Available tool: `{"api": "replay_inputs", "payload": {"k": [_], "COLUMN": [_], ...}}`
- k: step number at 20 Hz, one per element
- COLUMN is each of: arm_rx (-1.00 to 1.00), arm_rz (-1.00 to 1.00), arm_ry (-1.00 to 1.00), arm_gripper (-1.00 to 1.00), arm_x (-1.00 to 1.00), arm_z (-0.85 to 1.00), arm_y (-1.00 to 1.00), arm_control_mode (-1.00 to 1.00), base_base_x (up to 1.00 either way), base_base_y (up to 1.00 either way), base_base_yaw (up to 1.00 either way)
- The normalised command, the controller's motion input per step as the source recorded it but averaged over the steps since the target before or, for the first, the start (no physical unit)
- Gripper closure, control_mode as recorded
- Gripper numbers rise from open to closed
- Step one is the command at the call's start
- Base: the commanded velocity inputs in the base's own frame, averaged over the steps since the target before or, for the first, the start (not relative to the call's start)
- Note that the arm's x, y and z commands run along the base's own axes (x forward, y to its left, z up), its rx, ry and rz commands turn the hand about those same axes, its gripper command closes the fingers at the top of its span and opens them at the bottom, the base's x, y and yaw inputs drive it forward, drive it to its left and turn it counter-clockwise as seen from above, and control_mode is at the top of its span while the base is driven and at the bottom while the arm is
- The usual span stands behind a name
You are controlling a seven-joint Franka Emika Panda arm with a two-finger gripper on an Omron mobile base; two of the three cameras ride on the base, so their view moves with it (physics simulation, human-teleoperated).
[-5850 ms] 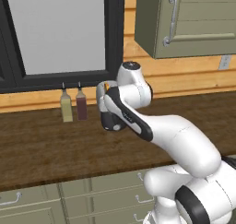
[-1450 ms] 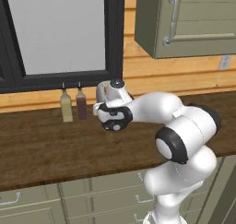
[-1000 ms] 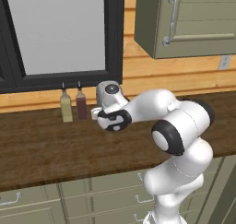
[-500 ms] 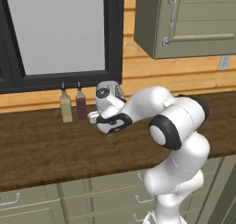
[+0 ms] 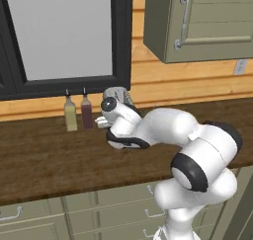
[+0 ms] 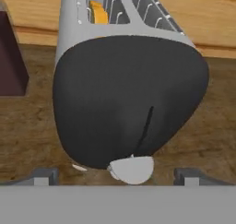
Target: Start the toaster. Once the lever pops up, take the bread to the plate on the dining counter.
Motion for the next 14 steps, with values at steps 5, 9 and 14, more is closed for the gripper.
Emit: {"api": "replay_inputs", "payload": {"k": [5,9,14], "arm_rx": [0.06,0.07,0.11], "arm_rz": [-0.1,-0.08,-0.01], "arm_ry": [-0.18,-0.02,0.03], "arm_gripper": [-1.0,-1.0,-1.0], "arm_x": [-0.44,-0.06,0.0], "arm_z": [1.0,1.0,1.0], "arm_y": [-0.15,-0.22,-0.11], "arm_control_mode": [-1.0,-1.0,-1.0], "base_base_x": [0.0,0.0,0.0], "base_base_y": [0.0,0.0,0.0], "base_base_yaw": [0.0,0.0,0.0]}}
